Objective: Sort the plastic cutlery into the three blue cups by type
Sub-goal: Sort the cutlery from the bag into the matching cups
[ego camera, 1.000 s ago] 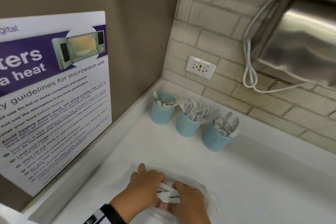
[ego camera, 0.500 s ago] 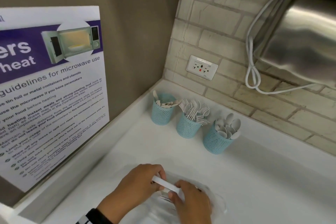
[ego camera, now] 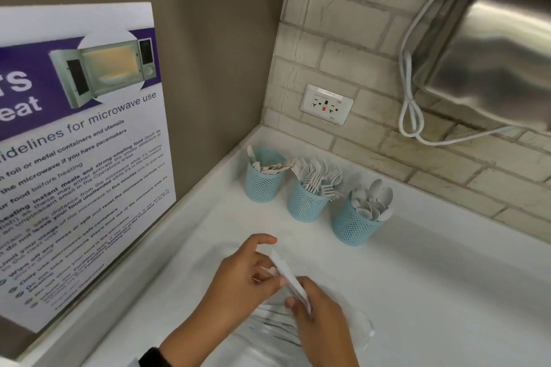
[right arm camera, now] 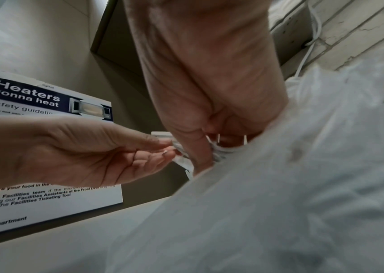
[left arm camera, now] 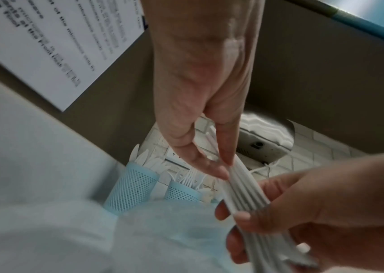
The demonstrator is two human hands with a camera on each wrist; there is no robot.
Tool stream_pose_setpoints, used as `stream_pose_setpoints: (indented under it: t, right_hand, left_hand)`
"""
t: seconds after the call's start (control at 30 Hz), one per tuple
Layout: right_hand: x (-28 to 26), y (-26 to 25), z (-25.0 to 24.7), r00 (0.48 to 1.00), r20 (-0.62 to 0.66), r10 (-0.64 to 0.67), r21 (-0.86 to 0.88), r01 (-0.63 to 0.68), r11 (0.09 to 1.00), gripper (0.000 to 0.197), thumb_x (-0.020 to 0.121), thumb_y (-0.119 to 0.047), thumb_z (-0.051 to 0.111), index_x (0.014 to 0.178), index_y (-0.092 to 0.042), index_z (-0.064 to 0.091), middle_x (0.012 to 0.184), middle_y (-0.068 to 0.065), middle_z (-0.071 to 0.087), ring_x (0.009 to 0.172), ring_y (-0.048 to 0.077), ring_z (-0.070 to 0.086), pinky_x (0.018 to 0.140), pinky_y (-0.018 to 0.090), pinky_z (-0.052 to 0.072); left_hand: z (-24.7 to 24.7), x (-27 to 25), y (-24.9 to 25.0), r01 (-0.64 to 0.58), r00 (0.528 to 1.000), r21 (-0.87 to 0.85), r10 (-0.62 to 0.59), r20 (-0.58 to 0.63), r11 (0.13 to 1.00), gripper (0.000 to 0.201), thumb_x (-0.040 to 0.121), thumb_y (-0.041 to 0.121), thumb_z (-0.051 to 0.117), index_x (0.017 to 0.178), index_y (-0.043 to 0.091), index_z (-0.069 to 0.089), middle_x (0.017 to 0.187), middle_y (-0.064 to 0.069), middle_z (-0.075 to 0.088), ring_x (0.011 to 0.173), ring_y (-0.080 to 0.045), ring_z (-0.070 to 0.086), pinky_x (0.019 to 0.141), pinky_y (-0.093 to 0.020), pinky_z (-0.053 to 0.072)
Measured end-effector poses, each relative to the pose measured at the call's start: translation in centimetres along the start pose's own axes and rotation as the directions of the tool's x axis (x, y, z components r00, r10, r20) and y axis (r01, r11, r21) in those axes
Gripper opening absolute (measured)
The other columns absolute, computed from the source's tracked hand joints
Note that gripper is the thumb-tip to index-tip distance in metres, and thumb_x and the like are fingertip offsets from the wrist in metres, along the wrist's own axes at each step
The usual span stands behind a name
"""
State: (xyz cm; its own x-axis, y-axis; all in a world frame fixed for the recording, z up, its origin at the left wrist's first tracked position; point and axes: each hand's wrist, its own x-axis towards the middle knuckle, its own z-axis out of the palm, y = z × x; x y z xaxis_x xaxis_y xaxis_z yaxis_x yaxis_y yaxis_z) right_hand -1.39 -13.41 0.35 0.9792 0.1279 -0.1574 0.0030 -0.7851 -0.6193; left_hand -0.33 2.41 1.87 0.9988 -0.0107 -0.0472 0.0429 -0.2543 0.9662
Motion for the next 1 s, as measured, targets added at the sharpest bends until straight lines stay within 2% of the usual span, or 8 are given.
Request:
stream_pose_setpoints:
  t: [0.1, 0.17, 0.27, 0.4, 0.5, 0.67, 0.83, 1.0]
  right_hand:
    - [0.1, -0.1, 0.2, 1.000, 0.011, -0.009, -0.018, 0.010, 1.000, 0.022, 0.096, -0.020, 0.049, 0.109, -0.036, 0.055, 0.086, -0.018, 0.061, 0.088, 0.002, 0.056, 0.084, 0.016, 0.042]
    - [0.1, -0.1, 0.4, 1.000, 0.026, -0.013, 0.019, 0.013, 1.000, 0.028, 0.095, -0.012, 0.047, 0.112, -0.032, 0.056, 0.088, -0.016, 0.060, 0.086, 0.001, 0.056, 0.080, 0.009, 0.041]
    - [0.2, 0.3, 0.6, 1.000, 0.001, -0.001, 0.043, 0.000, 0.999, 0.022, 0.096, -0.013, 0.049, 0.115, -0.021, 0.056, 0.096, -0.009, 0.064, 0.090, 0.006, 0.058, 0.078, 0.008, 0.041]
    - [0.1, 1.1, 0.3, 0.995, -0.088, -0.040, 0.132, 0.052, 0.990, 0.016, 0.095, -0.012, 0.054, 0.109, -0.014, 0.061, 0.093, -0.014, 0.071, 0.094, 0.007, 0.063, 0.088, 0.020, 0.045]
    - [-0.4, 0.7, -0.7, 0.983, -0.182, -0.032, 0.296, 0.086, 0.951, 0.018, 0.094, -0.007, 0.055, 0.087, -0.023, 0.062, 0.085, -0.023, 0.069, 0.088, -0.002, 0.062, 0.078, 0.010, 0.043]
    - [-0.9, 0.1, -2.1, 0.969, -0.244, -0.045, 0.435, 0.150, 0.888, 0.015, 0.094, -0.008, 0.054, 0.092, -0.018, 0.064, 0.087, -0.019, 0.072, 0.091, -0.004, 0.062, 0.077, 0.006, 0.041]
    - [-1.4, -0.1, -2.5, 0.964, -0.266, -0.001, 0.479, 0.133, 0.868, 0.012, 0.096, -0.015, 0.053, 0.095, -0.023, 0.062, 0.092, -0.015, 0.074, 0.094, -0.003, 0.063, 0.079, 0.014, 0.044]
    - [-1.9, -1.0, -3.2, 0.962, -0.271, 0.030, 0.556, 0.131, 0.821, 0.010, 0.096, -0.018, 0.052, 0.096, -0.023, 0.061, 0.094, -0.011, 0.074, 0.097, 0.002, 0.064, 0.081, 0.023, 0.044]
  left_hand:
    - [-0.1, -0.3, -0.3, 0.076, 0.986, -0.062, -0.066, 0.150, 0.995, 0.040, 0.072, 0.012, 0.078, 0.103, 0.023, 0.055, 0.089, 0.001, 0.073, 0.075, -0.007, 0.066, 0.076, -0.021, 0.053]
    - [0.3, -0.8, -0.4, 0.066, 0.973, -0.003, -0.064, 0.221, 0.998, 0.034, 0.075, 0.017, 0.077, 0.100, 0.027, 0.057, 0.094, 0.006, 0.071, 0.082, -0.001, 0.065, 0.076, -0.017, 0.052]
    - [0.9, -0.8, -0.3, 0.000, 0.986, 0.056, -0.010, 0.165, 0.998, 0.033, 0.080, 0.012, 0.072, 0.095, 0.038, 0.059, 0.091, 0.011, 0.070, 0.080, 0.004, 0.063, 0.072, -0.012, 0.051]
    - [0.9, -0.3, -0.5, 0.008, 0.997, 0.017, -0.009, 0.083, 1.000, 0.027, 0.081, 0.004, 0.069, 0.085, 0.030, 0.069, 0.075, 0.006, 0.073, 0.071, -0.007, 0.066, 0.077, -0.031, 0.057]
    - [0.6, -0.1, -0.9, 0.031, 0.994, 0.034, -0.035, 0.108, 0.999, 0.023, 0.086, 0.006, 0.063, 0.089, 0.028, 0.069, 0.076, 0.005, 0.071, 0.074, -0.010, 0.066, 0.078, -0.030, 0.057]
    - [0.3, -0.2, -2.0, -0.057, 0.978, 0.317, -0.011, 0.208, 0.947, 0.024, 0.098, 0.016, 0.045, 0.108, 0.031, 0.061, 0.101, 0.017, 0.068, 0.093, 0.006, 0.059, 0.076, 0.001, 0.039]
    - [-0.1, -0.4, -2.8, -0.078, 0.950, 0.403, -0.054, 0.306, 0.912, 0.031, 0.098, 0.011, 0.040, 0.118, 0.025, 0.059, 0.112, 0.012, 0.063, 0.105, 0.001, 0.057, 0.084, -0.002, 0.038]
    - [-0.6, -0.4, -2.7, -0.074, 0.951, 0.431, -0.066, 0.301, 0.899, 0.026, 0.099, 0.023, 0.042, 0.117, 0.030, 0.060, 0.112, 0.014, 0.064, 0.102, 0.001, 0.058, 0.088, -0.012, 0.044]
